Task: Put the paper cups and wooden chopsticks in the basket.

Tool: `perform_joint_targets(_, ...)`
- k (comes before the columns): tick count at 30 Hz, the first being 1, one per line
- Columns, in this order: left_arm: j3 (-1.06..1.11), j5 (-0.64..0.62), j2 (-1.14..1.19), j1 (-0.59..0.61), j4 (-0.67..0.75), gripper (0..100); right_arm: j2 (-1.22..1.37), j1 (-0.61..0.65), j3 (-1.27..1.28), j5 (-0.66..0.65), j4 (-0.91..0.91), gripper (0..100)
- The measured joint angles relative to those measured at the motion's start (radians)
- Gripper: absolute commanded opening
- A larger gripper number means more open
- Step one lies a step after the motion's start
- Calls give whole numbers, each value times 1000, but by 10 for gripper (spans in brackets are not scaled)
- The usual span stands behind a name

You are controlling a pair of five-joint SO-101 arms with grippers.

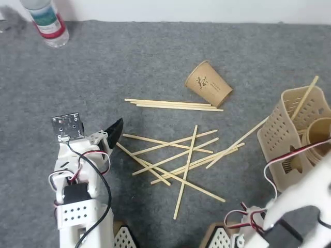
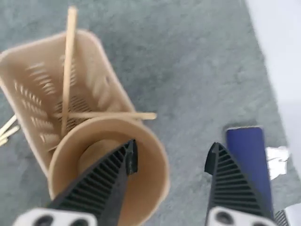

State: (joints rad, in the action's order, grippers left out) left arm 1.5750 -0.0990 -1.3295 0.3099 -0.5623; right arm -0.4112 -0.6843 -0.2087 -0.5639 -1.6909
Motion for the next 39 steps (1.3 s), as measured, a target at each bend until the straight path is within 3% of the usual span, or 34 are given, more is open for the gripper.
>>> perform_joint_targets(9, 0, 0, 0, 0, 0, 386, 6, -5, 242, 0, 14, 242)
perform_joint_targets(21, 0, 0, 0, 0, 0, 386, -21, -8, 608, 0, 318, 242)
perform_joint_targets(39, 0, 0, 0, 0, 0, 386, -26, -8, 680, -2, 419, 242)
